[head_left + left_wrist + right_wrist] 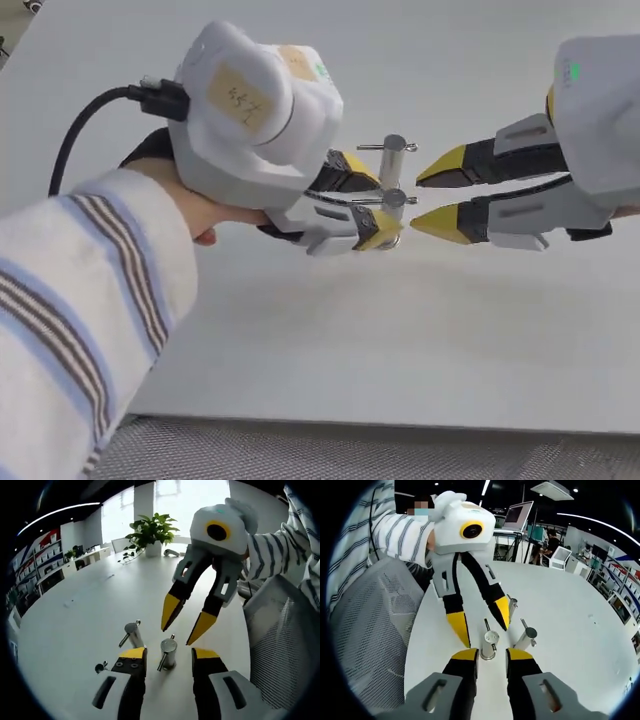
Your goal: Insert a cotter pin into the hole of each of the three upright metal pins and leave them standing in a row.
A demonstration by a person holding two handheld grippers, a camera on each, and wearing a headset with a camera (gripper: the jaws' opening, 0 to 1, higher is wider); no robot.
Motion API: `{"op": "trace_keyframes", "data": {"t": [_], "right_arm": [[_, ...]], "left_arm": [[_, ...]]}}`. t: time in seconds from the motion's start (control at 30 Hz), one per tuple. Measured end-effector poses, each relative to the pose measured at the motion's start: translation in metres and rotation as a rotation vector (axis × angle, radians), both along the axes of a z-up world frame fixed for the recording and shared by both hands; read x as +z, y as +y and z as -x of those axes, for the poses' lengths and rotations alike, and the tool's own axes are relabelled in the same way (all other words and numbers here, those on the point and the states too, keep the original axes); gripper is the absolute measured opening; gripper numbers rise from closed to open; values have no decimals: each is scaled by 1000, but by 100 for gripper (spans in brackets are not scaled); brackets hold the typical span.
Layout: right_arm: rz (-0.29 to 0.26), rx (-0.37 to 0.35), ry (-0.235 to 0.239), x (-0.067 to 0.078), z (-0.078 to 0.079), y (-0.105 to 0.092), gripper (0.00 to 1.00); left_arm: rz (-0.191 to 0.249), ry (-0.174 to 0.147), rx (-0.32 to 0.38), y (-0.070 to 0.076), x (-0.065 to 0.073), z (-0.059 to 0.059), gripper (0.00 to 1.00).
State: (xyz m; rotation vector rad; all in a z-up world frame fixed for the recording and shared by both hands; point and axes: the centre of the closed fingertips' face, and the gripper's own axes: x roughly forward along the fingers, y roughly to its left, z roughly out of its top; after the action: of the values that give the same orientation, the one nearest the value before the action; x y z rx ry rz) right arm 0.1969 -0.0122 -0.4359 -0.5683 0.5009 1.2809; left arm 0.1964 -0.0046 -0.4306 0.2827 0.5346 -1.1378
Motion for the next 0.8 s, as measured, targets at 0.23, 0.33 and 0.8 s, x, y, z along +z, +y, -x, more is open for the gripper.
{"op": "trace_keyframes", "data": {"t": [0.23, 0.33, 0.8], "right_arm": [[-63, -45, 54, 4, 5, 3, 20], [-57, -54, 56, 3, 5, 3, 25], [-54, -45, 104, 0, 6, 15, 24]], "left_arm": [[70, 41, 37, 21, 6, 22, 52], [80, 49, 55, 29, 6, 29, 60], [110, 64, 93, 54, 15, 57, 80]]}}
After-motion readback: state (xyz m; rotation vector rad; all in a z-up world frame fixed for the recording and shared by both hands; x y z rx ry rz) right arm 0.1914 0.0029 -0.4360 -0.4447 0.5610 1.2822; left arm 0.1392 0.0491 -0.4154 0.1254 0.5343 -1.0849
